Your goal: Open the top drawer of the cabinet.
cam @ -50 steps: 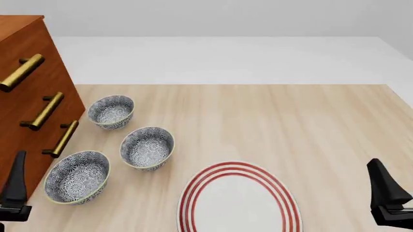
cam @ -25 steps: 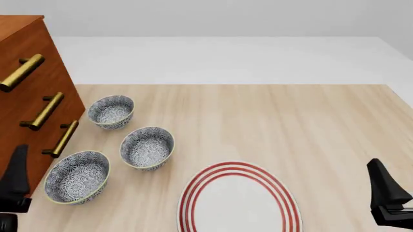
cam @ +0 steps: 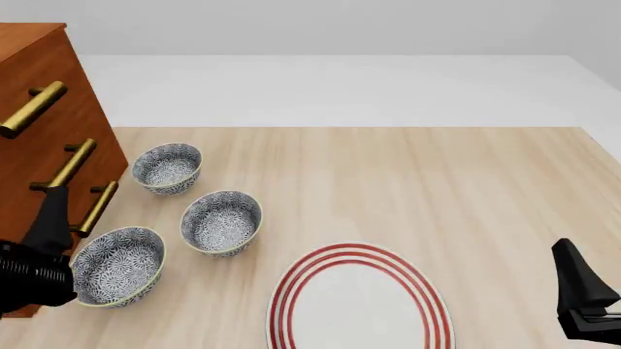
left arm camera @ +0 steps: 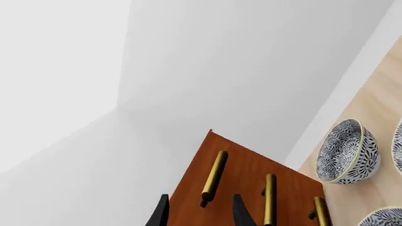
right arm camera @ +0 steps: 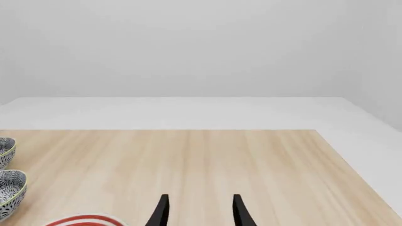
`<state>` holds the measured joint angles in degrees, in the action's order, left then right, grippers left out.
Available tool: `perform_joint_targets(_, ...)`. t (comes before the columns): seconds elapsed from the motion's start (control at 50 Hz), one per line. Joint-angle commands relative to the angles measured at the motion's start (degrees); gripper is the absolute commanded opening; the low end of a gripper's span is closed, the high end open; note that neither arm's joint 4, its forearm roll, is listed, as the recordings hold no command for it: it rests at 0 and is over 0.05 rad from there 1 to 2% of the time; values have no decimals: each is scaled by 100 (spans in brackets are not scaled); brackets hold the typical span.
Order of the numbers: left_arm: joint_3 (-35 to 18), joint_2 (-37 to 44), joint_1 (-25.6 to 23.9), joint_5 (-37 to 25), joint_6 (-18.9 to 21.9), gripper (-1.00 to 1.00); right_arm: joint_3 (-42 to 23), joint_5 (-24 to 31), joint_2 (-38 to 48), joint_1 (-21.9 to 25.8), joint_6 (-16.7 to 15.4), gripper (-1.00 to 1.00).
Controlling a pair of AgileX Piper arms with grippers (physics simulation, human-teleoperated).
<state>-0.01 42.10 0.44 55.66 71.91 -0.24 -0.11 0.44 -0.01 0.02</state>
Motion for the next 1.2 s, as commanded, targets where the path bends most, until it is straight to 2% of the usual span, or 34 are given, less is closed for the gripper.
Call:
perform_joint_targets(0.02,1,1515,124,1422,391,100,0,0,-1,0,1,100)
perform_joint_targets(0.42,-1,1637,351,1423,888,100,0,0,0,0,1,100)
perform_joint_targets(0.7,-113,1645,663,1423,926,100,0,0,1,0,-1,100)
perform_joint_targets(1.2,-760,2422,980,1423,918,100,0,0,0,-1,-1,100)
